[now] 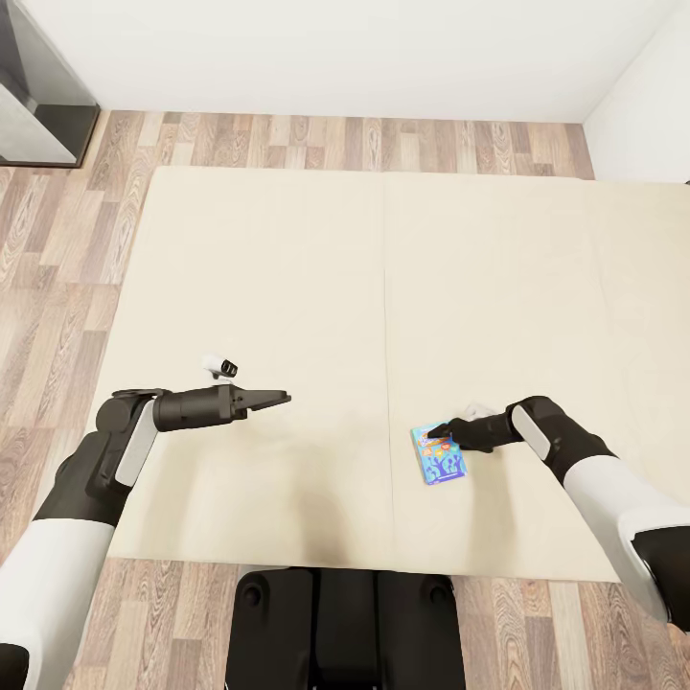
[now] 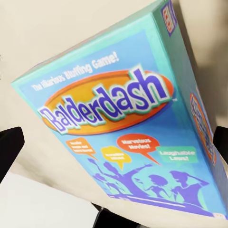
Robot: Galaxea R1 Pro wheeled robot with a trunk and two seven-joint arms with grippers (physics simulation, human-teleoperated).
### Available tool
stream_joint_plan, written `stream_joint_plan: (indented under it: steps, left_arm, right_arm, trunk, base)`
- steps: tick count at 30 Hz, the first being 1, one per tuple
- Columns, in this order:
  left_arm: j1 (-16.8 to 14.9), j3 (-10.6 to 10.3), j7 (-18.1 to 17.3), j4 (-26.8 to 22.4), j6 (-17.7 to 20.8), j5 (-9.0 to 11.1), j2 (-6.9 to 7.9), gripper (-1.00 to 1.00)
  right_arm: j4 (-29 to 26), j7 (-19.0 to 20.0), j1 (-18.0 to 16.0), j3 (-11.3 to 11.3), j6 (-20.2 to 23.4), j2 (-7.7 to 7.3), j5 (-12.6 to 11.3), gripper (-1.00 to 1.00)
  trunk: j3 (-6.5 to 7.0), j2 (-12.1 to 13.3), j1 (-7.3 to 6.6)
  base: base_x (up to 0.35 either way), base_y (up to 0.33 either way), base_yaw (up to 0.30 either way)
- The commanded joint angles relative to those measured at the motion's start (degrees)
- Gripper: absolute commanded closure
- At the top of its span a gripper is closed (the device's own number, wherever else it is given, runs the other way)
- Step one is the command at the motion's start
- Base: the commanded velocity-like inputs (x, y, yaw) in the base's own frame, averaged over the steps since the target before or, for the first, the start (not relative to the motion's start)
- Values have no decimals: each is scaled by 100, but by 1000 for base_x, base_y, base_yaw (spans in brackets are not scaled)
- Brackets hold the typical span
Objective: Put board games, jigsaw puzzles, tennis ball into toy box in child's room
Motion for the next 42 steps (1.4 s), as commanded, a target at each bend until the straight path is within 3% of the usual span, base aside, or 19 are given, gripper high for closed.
stream_joint_plan:
  steps: [1, 17, 26, 42]
  left_arm:
    - [-3, -9, -7, 0, 47, 16, 4, -100]
    - [-3, -5, -7, 0, 47, 16, 9, -100]
    - [-3, -8, -7, -5, 53, 16, 13, -100]
    - [-3, -12, -7, 0, 48, 16, 13, -100]
  right_arm:
    - [-3, 44, -3, 21, -1, -1, 33, -100]
    - [4, 108, -3, -25, -9, 174, -14, -100]
    - [23, 111, -3, -3, -12, 354, 4, -100]
    - [160, 70, 86, 16, -17, 308, 24, -100]
  trunk:
    - [-6, -9, 3]
    - [-6, -9, 3]
    - [-6, -9, 3]
    - [-6, -9, 3]
  base:
    - [0, 0, 0]
    - [0, 0, 0]
    - [0, 0, 0]
    - [0, 0, 0]
